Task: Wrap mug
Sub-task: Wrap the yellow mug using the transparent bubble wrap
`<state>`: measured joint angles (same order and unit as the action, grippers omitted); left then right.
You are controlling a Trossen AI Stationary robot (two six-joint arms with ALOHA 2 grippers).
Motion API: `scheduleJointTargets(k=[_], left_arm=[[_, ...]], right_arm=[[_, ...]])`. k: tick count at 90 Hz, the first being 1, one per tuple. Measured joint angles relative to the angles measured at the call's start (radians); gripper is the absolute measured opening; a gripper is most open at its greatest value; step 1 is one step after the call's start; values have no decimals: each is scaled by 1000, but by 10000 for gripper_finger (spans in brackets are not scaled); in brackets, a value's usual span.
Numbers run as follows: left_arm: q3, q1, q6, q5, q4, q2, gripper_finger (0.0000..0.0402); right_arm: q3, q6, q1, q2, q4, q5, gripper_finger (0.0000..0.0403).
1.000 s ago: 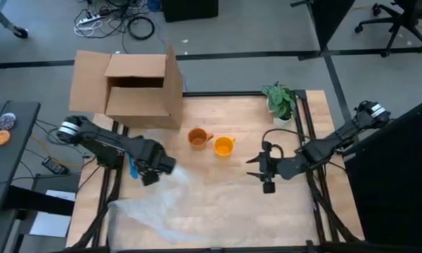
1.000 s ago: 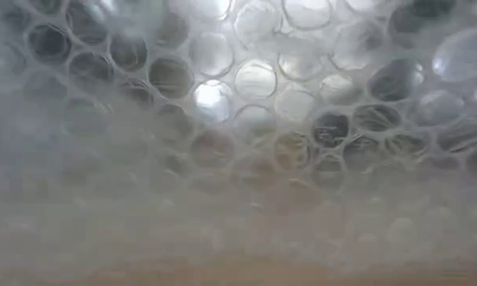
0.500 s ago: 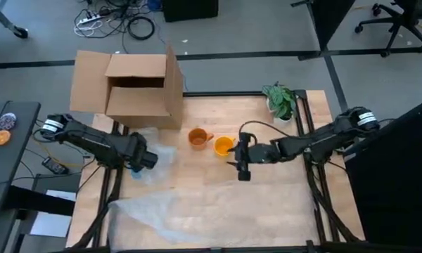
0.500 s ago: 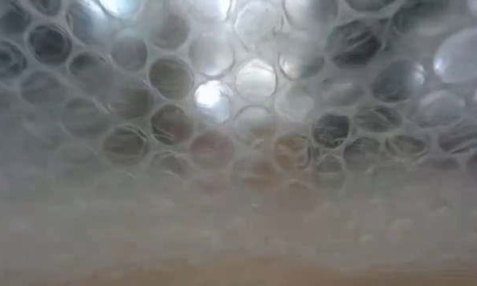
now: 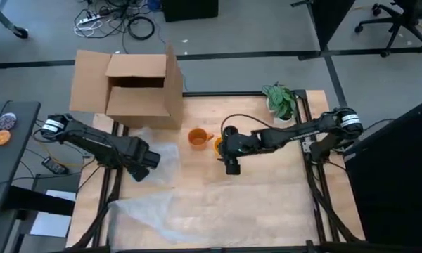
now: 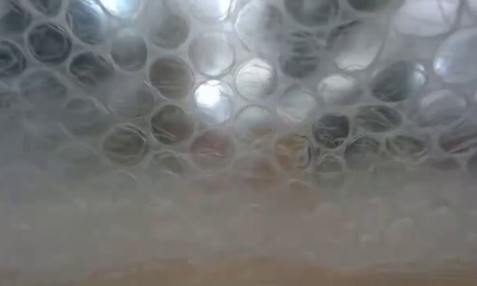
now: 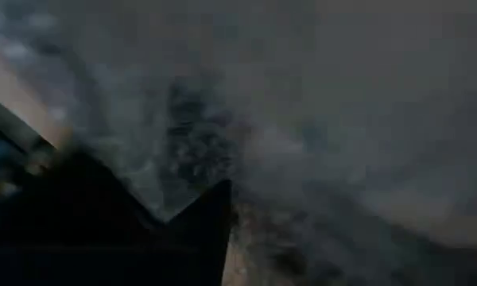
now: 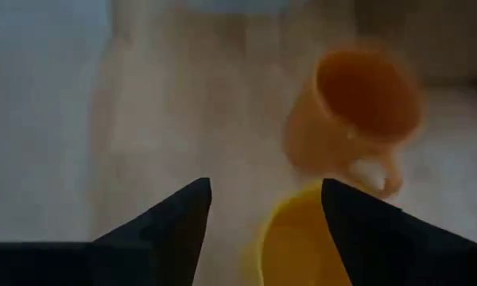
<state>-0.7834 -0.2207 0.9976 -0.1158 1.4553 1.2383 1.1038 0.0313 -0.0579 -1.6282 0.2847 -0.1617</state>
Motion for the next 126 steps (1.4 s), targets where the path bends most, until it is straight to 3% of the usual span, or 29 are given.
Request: scheduleJointTargets(k=[13, 42, 52, 65, 78, 91, 102, 117, 126], left_arm=[[-4, 0, -50, -83, 7, 2, 174], [-157, 14, -100, -122, 114, -4, 202], [-248, 18, -105, -34, 116, -4, 217], [-385, 18, -142, 100, 115, -2, 230], [-549, 18, -152, 216, 107, -2, 230], [-685, 12, -157, 413, 107, -2, 230], [-725, 3, -177, 553, 107, -3, 230], [-703, 3, -181, 557, 92, -2, 230], [-670, -5, -190, 500, -45, -2, 230]], right_arm=[[6, -36, 47, -60, 30, 28, 218], [6, -111, 90, -140, 79, 37, 202], [6, -114, 90, -137, 74, 26, 149], [6, -105, 85, -115, 82, 28, 28], [5, -70, 63, -72, 111, 8, 7], [5, -16, -18, 40, 158, 6, 3], [5, -26, -146, 131, 205, 56, 2], [5, -202, -329, 200, 294, 130, 1], [5, -317, -443, 202, 339, 151, 1]])
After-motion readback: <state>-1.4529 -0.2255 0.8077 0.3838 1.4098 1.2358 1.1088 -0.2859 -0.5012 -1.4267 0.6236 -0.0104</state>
